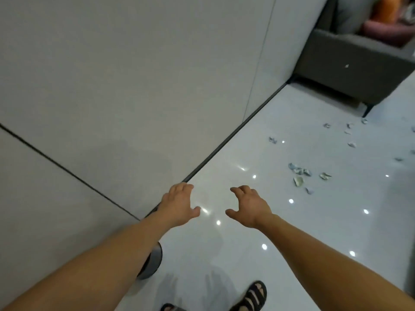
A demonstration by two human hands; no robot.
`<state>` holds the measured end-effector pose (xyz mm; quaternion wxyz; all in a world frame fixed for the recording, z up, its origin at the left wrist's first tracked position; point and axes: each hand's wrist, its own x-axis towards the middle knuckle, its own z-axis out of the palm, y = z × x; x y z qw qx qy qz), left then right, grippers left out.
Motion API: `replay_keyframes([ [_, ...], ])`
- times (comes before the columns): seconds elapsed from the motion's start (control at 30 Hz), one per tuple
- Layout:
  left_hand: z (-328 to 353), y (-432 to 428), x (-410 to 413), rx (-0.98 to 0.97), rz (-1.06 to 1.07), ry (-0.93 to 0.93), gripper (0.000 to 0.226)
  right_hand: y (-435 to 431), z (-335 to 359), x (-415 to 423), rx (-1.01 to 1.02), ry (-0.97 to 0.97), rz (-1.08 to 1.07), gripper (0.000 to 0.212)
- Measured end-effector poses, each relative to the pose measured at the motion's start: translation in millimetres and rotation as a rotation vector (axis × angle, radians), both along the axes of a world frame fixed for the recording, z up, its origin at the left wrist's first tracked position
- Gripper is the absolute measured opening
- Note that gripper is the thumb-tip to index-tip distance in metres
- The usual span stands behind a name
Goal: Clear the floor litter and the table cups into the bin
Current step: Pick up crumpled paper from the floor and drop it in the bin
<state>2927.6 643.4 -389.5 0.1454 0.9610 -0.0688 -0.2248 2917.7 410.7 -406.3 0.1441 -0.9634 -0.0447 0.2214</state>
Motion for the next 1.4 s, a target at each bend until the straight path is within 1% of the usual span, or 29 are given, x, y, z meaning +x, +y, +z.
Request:
replay_keyframes([
  [0.13,18.4,-108.8,26.0,0.008,-0.111,-0.057,0.077,-105.9,15.2,-13.6,-0.006,-0.017,-0.16,0.08],
  [0.27,30.5,-209.4,39.8,-0.035,-0.231,-0.105,0.078,-199.5,25.8,-31.7,-0.031,-0.042,-0.302,0.082],
  [0.37,38.5,-269.2,50.8,-0.036,-0.35,-0.147,0.08,-254.1,30.2,-37.2,-0.057,-0.042,-0.397,0.084],
  [0.47,44.1,-316.1,72.1,-0.046,-0.412,-0.164,0.081,-296.4,32.9,-29.9,-0.061,-0.038,-0.472,0.085],
  [0.63,41.8,-384.4,127.2,-0.045,-0.478,-0.162,0.081,-352.4,30.9,5.8,-0.074,-0.019,-0.551,0.086],
  [1.0,32.9,-517.3,285.7,-0.108,-0.568,-0.105,0.082,-475.4,28.0,125.7,-0.127,0.001,-0.709,0.08],
  [1.1,29.1,-550.7,318.1,-0.075,-0.564,-0.077,0.082,-504.8,20.9,149.7,-0.109,0.03,-0.73,0.079],
  [1.23,10.3,-605.4,350.3,-0.036,-0.559,-0.044,0.082,-559.0,-4.7,185.2,-0.079,0.075,-0.702,0.079],
  [1.4,-23.4,-680.7,379.0,-0.024,-0.449,0.018,0.081,-644.0,-56.8,237.4,-0.055,0.178,-0.587,0.08],
])
